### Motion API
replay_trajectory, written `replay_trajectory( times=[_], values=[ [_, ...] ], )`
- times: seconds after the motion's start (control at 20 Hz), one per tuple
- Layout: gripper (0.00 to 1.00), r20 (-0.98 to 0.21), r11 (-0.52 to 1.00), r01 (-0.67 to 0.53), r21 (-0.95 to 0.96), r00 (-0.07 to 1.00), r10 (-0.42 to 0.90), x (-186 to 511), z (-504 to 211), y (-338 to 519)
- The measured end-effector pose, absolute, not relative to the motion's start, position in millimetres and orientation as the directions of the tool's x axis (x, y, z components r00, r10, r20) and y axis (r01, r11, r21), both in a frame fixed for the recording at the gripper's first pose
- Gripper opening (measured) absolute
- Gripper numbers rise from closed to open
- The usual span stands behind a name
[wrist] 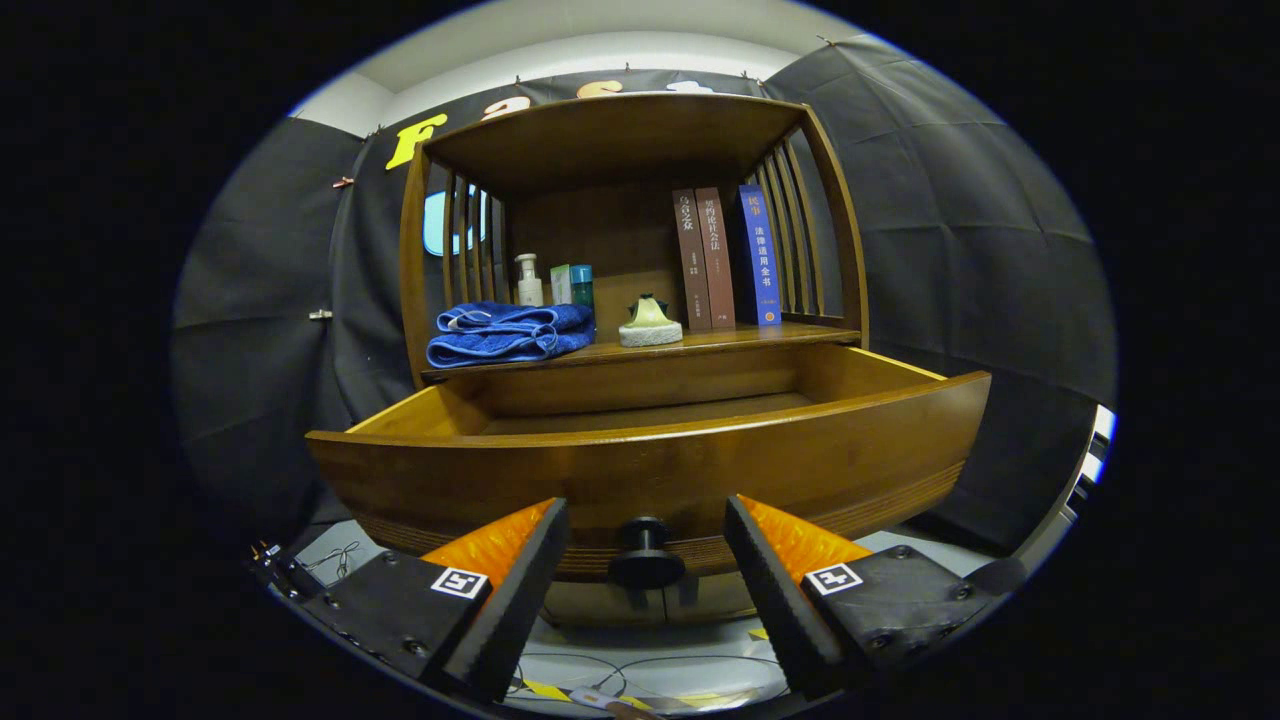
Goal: Pull open the drawer, take out the items inside it, and place them on the countertop above the cabinet.
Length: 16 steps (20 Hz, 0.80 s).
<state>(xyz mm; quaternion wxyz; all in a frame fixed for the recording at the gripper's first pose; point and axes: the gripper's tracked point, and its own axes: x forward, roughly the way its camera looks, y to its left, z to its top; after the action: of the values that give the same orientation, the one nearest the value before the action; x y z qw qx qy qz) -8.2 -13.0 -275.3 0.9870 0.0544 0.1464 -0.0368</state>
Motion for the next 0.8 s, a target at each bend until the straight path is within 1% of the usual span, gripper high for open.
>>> replay_trajectory(
  times=[0.2, 0.45, 0.65, 0.75, 0.8],
  values=[
    [1.0, -0.333, 0.989, 0.088, 0.116, 0.942, -0.044, -1.1, -286.3, -13.6],
    [0.99, -0.315, 0.989, 0.088, 0.115, 0.948, -0.048, 6.9, -285.3, -14.4],
    [0.99, -0.317, 0.99, 0.082, 0.117, 0.948, -0.042, 34.0, -287.1, -17.0],
    [1.0, -0.289, 0.99, 0.084, 0.115, 0.956, -0.048, 54.0, -283.8, -19.8],
    [1.0, -0.303, 0.99, 0.083, 0.111, 0.952, -0.046, 64.2, -287.7, -19.9]
  ],
)
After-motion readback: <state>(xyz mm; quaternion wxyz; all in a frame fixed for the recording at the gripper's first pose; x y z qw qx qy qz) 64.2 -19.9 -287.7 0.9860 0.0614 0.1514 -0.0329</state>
